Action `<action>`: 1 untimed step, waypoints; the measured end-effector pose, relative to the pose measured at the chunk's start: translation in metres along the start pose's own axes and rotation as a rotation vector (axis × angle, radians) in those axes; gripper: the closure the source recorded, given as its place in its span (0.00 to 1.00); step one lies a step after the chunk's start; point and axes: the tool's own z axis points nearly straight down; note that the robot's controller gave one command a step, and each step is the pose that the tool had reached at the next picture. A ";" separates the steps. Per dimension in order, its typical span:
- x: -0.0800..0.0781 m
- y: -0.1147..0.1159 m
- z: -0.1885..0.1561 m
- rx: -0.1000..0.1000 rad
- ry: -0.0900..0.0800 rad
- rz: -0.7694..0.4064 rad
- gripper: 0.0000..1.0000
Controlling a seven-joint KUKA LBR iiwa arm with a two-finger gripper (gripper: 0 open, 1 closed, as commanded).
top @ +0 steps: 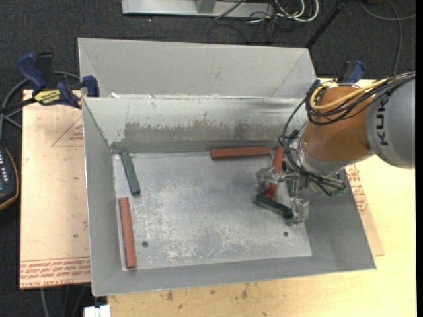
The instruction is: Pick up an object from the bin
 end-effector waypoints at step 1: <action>-0.022 -0.068 -0.002 -0.008 -0.012 -0.040 0.00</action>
Offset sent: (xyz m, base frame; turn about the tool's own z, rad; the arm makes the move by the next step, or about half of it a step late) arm 0.0517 -0.0473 0.0009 -0.0537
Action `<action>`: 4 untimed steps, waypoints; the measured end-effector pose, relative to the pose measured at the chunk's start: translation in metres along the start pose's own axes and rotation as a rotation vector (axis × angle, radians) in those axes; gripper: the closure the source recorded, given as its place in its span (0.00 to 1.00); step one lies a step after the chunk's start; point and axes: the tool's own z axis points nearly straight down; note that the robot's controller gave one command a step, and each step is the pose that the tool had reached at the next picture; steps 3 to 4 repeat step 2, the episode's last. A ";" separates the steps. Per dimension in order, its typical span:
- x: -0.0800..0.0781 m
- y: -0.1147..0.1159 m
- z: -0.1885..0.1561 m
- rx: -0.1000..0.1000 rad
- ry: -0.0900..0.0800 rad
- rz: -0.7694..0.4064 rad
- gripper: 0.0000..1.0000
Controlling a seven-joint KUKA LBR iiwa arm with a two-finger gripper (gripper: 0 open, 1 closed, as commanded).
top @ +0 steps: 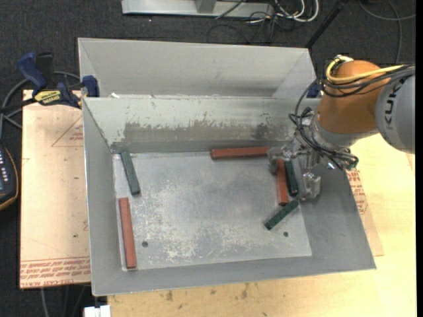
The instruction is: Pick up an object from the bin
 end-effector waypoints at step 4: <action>-0.005 0.011 -0.143 0.013 0.005 -0.363 1.00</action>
Offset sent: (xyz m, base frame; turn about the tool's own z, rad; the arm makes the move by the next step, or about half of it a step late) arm 0.0000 0.0000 0.0000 0.0000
